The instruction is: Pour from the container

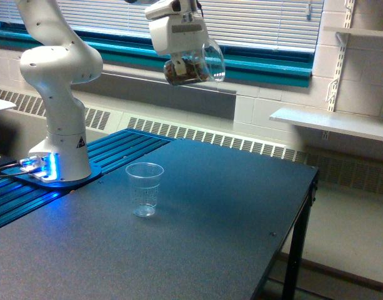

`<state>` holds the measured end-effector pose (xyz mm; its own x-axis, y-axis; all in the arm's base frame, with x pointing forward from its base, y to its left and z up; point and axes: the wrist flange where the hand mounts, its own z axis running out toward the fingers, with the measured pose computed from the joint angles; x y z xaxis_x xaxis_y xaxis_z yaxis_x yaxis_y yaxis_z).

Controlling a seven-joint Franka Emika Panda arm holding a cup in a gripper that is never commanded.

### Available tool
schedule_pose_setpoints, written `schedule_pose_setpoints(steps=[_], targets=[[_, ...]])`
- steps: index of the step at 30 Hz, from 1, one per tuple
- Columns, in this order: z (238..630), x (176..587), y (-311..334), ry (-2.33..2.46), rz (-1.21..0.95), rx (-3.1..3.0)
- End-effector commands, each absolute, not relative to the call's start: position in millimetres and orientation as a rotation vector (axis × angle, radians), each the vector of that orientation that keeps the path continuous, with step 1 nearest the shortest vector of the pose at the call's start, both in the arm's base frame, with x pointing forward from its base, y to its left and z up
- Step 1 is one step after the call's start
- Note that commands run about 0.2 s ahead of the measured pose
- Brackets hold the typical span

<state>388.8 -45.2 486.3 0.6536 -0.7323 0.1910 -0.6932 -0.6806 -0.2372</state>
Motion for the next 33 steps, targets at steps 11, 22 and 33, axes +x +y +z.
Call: schedule_pose_setpoints(steps=[11, 22, 33], targets=[[475.1, 365.0, -44.4, 1.164, -0.317, -2.731], [463.5, 353.7, -48.4, 1.216, -0.244, -2.692], [450.7, 341.1, -52.0, 1.266, -0.170, -2.678]])
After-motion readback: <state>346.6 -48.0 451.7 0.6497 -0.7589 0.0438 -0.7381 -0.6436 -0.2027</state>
